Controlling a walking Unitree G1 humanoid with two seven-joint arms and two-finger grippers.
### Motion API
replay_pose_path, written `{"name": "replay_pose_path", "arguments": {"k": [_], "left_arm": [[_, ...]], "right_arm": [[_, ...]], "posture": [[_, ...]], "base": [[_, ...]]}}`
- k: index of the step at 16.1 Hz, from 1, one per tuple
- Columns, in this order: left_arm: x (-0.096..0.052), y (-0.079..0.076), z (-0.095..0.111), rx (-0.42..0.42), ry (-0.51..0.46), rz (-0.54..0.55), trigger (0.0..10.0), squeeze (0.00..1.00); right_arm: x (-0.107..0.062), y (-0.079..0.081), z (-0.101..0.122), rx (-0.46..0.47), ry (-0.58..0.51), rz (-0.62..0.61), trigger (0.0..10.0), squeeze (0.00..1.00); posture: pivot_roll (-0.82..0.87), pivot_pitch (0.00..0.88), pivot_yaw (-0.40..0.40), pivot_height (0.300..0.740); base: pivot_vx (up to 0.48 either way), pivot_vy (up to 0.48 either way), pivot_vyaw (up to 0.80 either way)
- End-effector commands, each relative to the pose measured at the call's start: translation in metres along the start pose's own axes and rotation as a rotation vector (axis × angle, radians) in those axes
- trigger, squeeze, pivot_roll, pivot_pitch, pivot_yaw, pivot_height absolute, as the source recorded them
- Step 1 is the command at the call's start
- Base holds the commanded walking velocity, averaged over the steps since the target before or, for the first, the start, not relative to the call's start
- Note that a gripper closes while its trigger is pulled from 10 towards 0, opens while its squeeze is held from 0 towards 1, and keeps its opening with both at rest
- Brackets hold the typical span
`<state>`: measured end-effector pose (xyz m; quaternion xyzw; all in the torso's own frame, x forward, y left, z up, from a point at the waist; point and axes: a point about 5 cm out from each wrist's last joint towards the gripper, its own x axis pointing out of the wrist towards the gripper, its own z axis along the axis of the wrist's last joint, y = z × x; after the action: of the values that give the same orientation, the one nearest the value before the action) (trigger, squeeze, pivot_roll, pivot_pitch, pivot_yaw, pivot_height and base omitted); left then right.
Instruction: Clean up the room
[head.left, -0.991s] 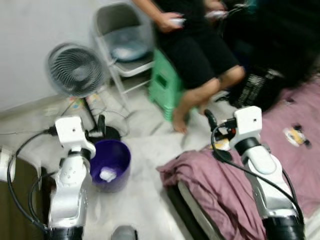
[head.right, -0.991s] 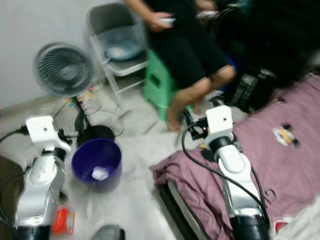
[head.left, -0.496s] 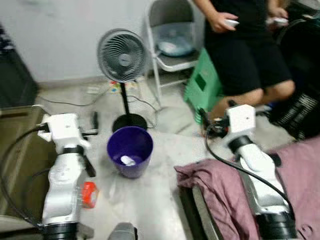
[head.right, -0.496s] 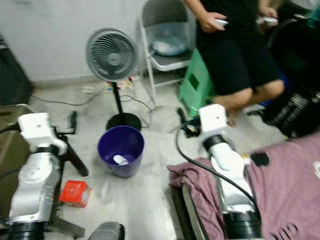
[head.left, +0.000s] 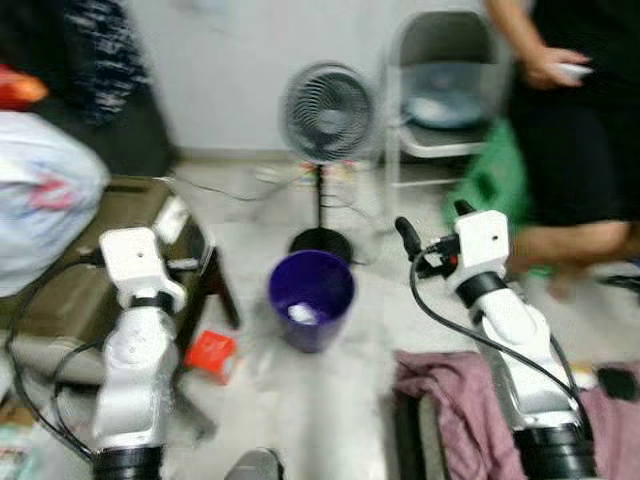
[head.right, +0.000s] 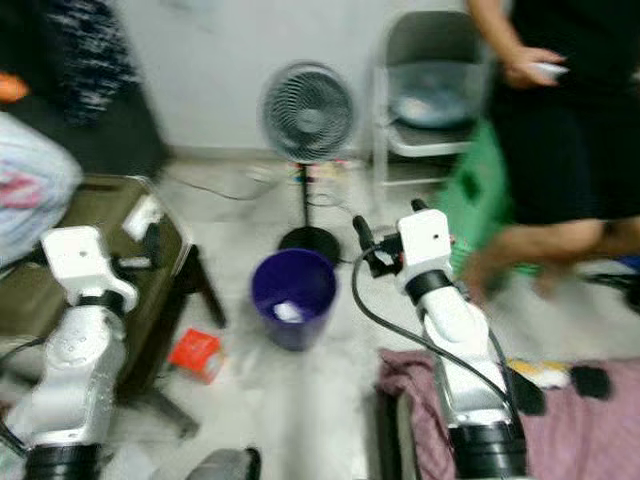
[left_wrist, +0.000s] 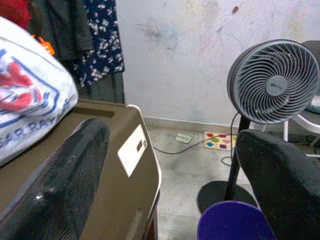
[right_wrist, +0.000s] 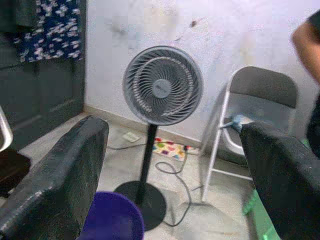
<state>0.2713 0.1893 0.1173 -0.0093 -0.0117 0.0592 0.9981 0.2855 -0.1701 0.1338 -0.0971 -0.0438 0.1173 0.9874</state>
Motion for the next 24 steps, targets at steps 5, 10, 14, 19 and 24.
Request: {"name": "replay_pose_path", "arguments": {"k": [5, 10, 14, 19, 24], "left_arm": [[0.002, -0.001, 0.004, 0.008, -0.011, -0.016, 10.0, 0.0], [0.003, -0.001, 0.006, 0.005, -0.013, -0.023, 10.0, 0.0], [0.003, -0.003, 0.008, 0.005, -0.02, -0.031, 10.0, 0.0], [0.003, -0.001, 0.011, 0.001, -0.029, -0.013, 10.0, 0.0], [0.003, -0.006, 0.016, 0.008, -0.026, -0.019, 10.0, 0.0]], "right_arm": [[0.001, 0.001, -0.001, 0.003, -0.001, 0.004, 10.0, 0.0], [0.0, 0.003, 0.0, -0.005, -0.008, 0.007, 10.0, 0.0], [0.003, 0.005, 0.002, -0.011, -0.019, 0.014, 10.0, 0.0], [0.006, 0.005, 0.004, -0.013, -0.026, 0.017, 10.0, 0.0], [0.006, 0.007, 0.008, -0.011, -0.033, 0.029, 10.0, 0.0]], "posture": [[0.02, 0.0, -0.019, 0.74], [0.01, 0.0, -0.018, 0.74], [0.02, 0.0, -0.023, 0.74], [0.02, 0.0, -0.027, 0.74], [0.01, 0.0, -0.036, 0.74]], "base": [[0.0, 0.0, 0.78], [0.0, 0.0, 0.78], [0.0, 0.0, 0.77], [0.0, 0.0, 0.77], [0.0, 0.0, 0.77]]}}
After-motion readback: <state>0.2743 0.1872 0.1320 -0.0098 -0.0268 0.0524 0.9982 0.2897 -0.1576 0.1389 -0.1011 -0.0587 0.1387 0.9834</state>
